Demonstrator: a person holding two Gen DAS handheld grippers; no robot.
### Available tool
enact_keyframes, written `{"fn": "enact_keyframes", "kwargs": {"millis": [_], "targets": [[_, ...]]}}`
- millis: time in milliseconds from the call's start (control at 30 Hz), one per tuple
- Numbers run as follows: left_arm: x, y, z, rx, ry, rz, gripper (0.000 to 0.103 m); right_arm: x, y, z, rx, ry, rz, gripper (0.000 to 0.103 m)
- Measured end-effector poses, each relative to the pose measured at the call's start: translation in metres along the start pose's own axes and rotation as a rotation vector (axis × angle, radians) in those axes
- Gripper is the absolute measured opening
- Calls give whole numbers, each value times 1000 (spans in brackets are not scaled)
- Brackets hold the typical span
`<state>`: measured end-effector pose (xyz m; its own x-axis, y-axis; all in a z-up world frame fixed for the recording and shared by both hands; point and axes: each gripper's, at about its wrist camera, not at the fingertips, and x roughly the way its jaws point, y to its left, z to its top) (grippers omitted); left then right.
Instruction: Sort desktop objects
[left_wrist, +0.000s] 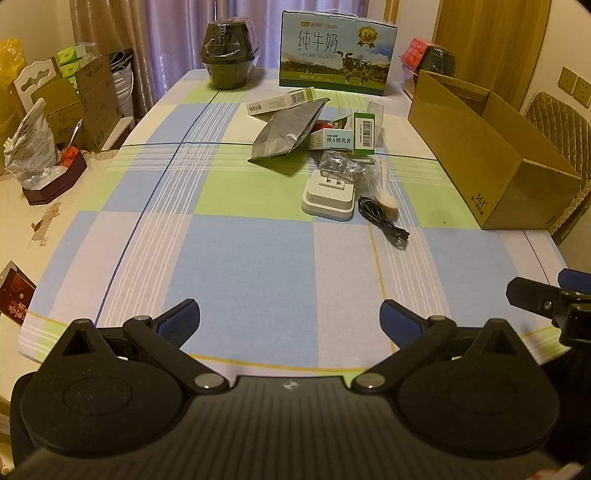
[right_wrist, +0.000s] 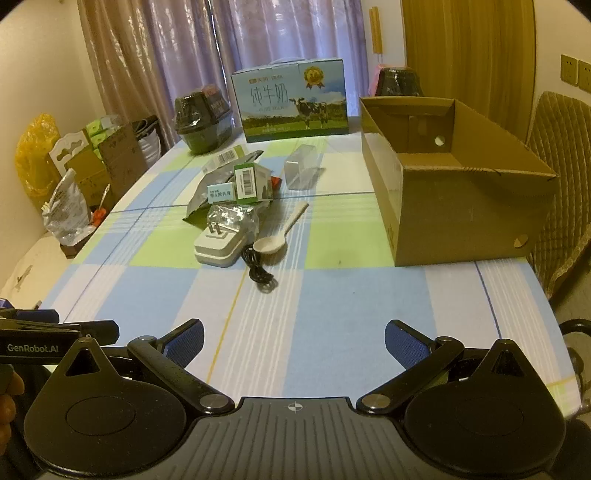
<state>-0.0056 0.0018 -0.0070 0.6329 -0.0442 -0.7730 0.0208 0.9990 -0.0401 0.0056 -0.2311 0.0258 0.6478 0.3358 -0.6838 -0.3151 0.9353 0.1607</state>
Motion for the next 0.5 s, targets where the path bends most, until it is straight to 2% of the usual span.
{"fn": "enact_keyframes", "kwargs": {"millis": [500], "targets": [[1,0,0,-5,4,0,102,0,-1,0,-3,3,4,101]]}}
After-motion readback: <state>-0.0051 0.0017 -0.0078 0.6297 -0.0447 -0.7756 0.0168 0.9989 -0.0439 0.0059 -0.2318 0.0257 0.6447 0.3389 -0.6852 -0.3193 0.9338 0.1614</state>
